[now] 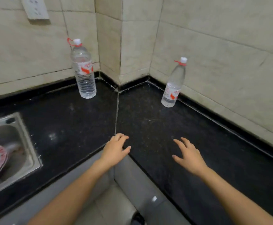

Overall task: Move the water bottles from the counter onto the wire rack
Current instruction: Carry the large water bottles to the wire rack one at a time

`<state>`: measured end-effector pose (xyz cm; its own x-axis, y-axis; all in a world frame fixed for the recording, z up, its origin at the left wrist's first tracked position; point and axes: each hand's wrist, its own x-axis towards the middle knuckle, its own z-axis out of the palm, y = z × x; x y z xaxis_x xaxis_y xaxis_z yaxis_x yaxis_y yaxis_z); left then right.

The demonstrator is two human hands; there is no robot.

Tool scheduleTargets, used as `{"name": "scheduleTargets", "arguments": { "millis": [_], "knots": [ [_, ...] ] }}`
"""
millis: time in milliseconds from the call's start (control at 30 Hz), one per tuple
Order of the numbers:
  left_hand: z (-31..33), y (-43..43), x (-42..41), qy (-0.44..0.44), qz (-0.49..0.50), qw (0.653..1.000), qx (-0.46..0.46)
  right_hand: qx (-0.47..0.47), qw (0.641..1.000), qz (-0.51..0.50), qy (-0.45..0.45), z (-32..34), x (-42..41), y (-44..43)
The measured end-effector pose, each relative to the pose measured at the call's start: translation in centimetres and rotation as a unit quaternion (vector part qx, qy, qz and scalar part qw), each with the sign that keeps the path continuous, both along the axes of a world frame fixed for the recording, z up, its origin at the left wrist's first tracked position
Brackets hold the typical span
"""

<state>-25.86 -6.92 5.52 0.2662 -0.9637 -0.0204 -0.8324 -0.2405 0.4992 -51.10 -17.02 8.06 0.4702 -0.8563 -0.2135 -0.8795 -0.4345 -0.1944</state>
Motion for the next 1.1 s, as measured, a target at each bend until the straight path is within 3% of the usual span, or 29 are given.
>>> {"name": "scheduleTargets", "arguments": {
  "millis": [200, 600, 833, 1033, 1100],
  "knots": [
    [1.6, -9.7, -1.3, -0.007, -0.058, 0.998, 0.021, 0.02, 0.996, -0.074, -0.054, -0.8, -1.7, -7.8],
    [-2.2, -21.7, -0.8, 0.042, -0.04, 0.996, 0.063, 0.09, 0.963, -0.164, -0.194, -2.8, 0.0, -19.8],
    [-4.1, -31.3, -0.9, 0.148, -0.02, 0.987, 0.063, 0.113, 0.943, -0.197, -0.243, -2.7, 4.1, -26.5],
    [-4.1, -39.4, -2.1, 0.238, -0.047, 0.97, 0.026, 0.04, 0.901, -0.255, -0.348, 2.6, 6.5, -35.8],
    [-4.4, -41.4, -2.2, 0.252, -0.049, 0.966, 0.012, 0.034, 0.914, -0.236, -0.328, 2.4, 7.1, -37.0]
  ]
}}
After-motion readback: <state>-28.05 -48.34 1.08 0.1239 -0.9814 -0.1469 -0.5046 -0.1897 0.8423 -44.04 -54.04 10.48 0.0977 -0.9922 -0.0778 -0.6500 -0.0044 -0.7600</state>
